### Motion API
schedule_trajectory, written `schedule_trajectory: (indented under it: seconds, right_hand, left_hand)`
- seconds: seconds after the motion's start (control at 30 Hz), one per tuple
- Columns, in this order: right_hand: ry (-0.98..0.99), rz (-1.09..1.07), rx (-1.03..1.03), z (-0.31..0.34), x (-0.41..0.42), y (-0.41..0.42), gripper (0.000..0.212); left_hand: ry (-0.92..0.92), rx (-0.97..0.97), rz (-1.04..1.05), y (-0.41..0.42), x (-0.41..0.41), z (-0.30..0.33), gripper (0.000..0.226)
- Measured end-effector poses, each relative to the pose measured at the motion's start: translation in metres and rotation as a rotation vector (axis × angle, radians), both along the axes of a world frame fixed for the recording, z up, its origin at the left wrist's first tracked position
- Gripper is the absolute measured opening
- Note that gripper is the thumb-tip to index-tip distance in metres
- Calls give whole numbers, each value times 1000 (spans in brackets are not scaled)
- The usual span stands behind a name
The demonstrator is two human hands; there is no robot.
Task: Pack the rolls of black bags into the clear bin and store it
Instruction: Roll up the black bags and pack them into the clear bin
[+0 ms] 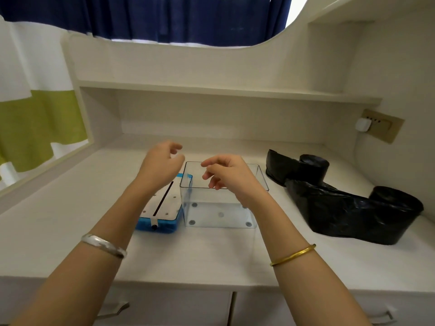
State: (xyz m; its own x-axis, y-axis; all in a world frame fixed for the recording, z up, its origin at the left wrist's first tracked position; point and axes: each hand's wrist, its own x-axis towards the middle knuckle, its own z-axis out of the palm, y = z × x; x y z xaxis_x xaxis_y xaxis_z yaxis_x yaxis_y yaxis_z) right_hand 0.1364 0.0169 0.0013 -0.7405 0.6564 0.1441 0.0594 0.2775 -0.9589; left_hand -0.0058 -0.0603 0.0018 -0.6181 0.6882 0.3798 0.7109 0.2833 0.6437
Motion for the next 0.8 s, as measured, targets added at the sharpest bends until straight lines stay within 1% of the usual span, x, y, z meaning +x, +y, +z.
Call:
schedule_trajectory:
  seconds: [0.07,0.13,0.23,0.33,0.4,0.47,0.53,0.57,0.63,0.7,0.8]
  right_hand:
    - [49,28,-65,2,3,2,21]
    - [119,26,-124,4,7,5,24]
    - [175,-45,-123,8,17,15,23]
    - [209,-112,-111,14,34,28,25]
    - [199,-197,-92,20,46,37,26]
    - [81,-383,28,22,58,54,22]
    - [-126,-625,223,21,72,78,20]
    - [-220,-707,278,19,79,89,21]
    - [-385,-780,327,15,93,107,20]
    - [-530,-829,341,8,98,122,24]
    - [-640,-922,398,0,101,143,12]
  left_hand:
    - [66,1,-99,9,21,13,36]
    - [87,-8,-187,16,42,23,32]
    - [91,-14,-277,28,66,29,28]
    - [82,11,-333,41,85,33,29]
    - [83,17,-373,50,96,36,31]
    - [85,-17,-402,59,106,37,33]
    - [113,-75,-422,67,114,34,36]
    - [129,-109,-430,71,117,31,36]
    - [161,-166,-430,75,121,28,34]
    - [174,-194,-424,76,122,24,33]
    - [176,-219,-435,80,127,22,32]
